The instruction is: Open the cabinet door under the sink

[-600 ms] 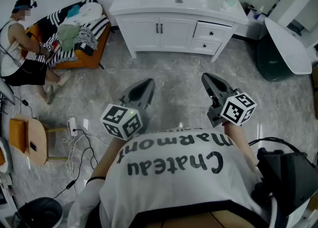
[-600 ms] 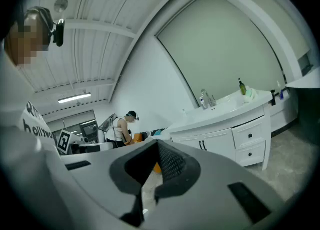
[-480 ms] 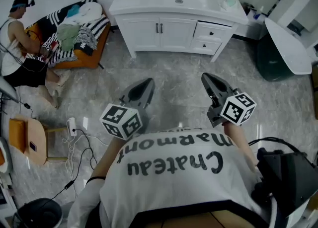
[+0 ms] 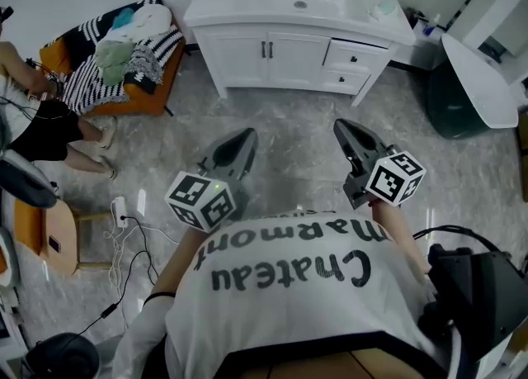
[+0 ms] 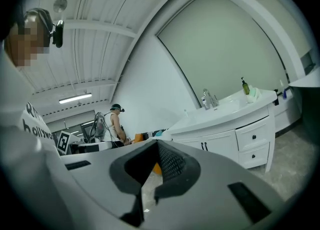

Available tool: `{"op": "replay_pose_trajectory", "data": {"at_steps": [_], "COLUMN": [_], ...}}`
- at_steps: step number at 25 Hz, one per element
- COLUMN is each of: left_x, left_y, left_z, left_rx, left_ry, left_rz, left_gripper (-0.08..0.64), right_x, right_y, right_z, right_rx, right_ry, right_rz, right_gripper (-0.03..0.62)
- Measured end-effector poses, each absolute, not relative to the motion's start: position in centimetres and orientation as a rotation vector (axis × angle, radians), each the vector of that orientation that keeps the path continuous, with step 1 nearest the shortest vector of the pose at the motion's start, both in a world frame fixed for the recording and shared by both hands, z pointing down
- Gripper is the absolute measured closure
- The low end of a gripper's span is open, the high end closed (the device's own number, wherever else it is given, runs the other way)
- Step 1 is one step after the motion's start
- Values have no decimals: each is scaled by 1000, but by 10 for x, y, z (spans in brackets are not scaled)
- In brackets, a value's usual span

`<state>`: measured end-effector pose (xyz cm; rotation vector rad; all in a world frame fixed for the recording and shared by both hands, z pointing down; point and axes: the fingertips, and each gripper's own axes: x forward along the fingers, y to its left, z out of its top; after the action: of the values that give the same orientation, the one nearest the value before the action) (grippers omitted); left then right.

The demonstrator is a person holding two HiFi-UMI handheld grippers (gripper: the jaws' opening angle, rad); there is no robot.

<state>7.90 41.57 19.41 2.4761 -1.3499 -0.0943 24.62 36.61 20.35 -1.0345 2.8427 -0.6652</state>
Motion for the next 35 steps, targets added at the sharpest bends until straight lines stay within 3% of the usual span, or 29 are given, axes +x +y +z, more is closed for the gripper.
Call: {"op": "replay_pose_trajectory", "data": {"at_steps": [11, 35], "left_x": [66, 23], "left_y": [396, 179], "left_z": [203, 187], "left_rx": [2440, 2381], "left_ry": [-1397, -1517], "left_rz": [-44, -52], "left_gripper": [551, 551], "right_x": [230, 178], "right_y": [342, 99], "right_z": [216, 197], "right_rx": [-996, -864], "right_ry": [2866, 2962], "right_rz": [-743, -704], "right_gripper": [583, 583]}}
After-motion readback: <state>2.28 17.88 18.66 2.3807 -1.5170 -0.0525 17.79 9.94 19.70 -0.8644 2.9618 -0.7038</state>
